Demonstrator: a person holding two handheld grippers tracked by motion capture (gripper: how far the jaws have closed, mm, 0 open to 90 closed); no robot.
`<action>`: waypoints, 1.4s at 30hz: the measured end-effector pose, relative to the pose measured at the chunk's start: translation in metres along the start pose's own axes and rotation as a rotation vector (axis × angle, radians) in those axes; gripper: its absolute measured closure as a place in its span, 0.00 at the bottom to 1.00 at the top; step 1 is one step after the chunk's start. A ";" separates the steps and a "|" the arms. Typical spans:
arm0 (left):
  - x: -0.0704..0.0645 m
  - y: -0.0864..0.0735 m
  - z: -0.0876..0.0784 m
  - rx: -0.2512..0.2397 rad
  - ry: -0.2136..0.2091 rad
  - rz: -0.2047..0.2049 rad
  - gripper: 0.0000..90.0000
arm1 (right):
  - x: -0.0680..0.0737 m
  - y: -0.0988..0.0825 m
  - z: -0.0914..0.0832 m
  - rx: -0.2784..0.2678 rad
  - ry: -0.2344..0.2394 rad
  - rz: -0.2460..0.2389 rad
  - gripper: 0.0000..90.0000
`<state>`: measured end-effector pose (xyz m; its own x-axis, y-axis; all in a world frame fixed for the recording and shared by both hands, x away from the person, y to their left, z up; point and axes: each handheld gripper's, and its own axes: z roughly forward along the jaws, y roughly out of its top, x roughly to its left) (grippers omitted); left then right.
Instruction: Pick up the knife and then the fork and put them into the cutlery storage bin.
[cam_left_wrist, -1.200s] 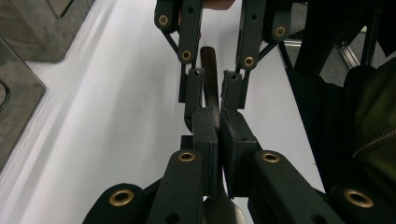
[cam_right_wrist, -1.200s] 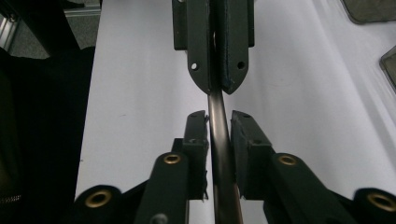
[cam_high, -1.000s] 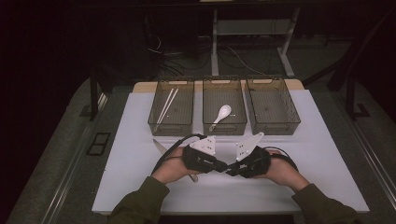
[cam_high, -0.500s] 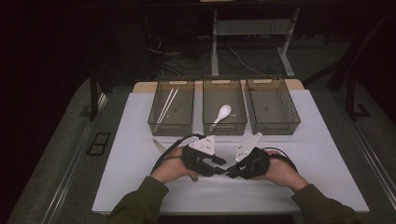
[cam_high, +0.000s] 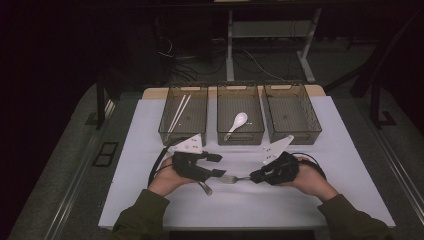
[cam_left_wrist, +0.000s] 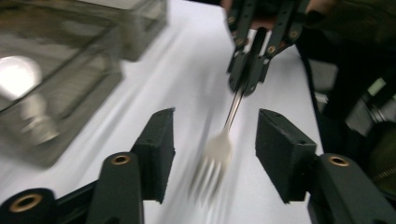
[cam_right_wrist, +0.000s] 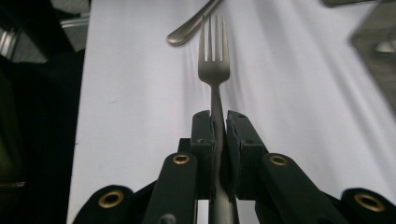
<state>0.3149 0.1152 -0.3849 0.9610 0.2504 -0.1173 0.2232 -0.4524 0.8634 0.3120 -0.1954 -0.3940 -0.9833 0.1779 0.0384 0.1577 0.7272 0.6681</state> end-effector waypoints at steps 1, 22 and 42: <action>0.000 -0.004 -0.004 -0.001 0.018 -0.015 0.49 | -0.001 -0.001 -0.003 -0.004 -0.005 0.008 0.91; -0.014 -0.060 -0.032 0.029 0.208 -0.170 0.28 | -0.059 -0.020 -0.085 -0.144 -0.242 0.224 0.91; -0.011 -0.063 -0.031 0.042 0.210 -0.177 0.28 | -0.124 -0.037 -0.130 -0.187 -0.441 0.429 0.91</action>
<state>0.2852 0.1681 -0.4230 0.8523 0.4991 -0.1566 0.3959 -0.4198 0.8167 0.4166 -0.3308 -0.3273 -0.7004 0.7121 0.0487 0.4712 0.4101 0.7809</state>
